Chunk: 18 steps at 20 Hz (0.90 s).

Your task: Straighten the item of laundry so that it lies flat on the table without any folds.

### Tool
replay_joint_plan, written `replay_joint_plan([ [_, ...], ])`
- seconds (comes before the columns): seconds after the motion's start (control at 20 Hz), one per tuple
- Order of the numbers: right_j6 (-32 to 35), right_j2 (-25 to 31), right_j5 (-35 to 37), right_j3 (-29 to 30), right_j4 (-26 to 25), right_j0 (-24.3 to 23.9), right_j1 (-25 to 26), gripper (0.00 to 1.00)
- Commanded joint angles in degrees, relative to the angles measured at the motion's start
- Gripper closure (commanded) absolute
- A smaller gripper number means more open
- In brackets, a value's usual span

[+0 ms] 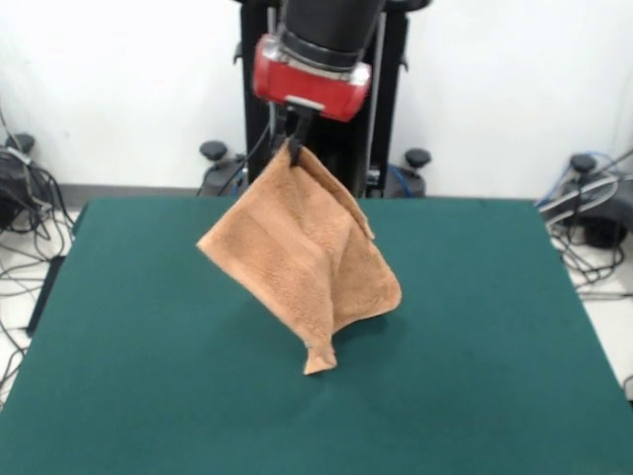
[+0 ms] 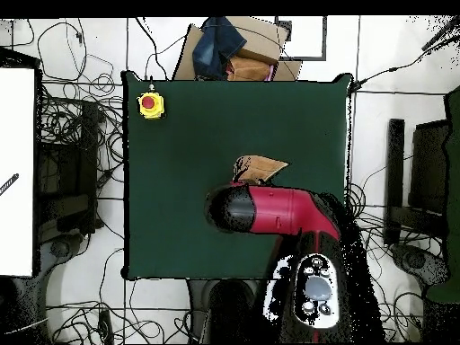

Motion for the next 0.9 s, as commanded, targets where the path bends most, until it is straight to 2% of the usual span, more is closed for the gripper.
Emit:
replay_joint_plan([
  [0.05,-10.3,9.5,3.1,0.6,-2.8,-9.3,0.0,1.0],
  [0.4,-11.1,12.4,0.4,-1.3,-7.8,-14.4,4.3,1.0],
  [0.9,-7.0,13.1,-0.1,-3.2,-12.3,-14.8,6.9,1.0],
])
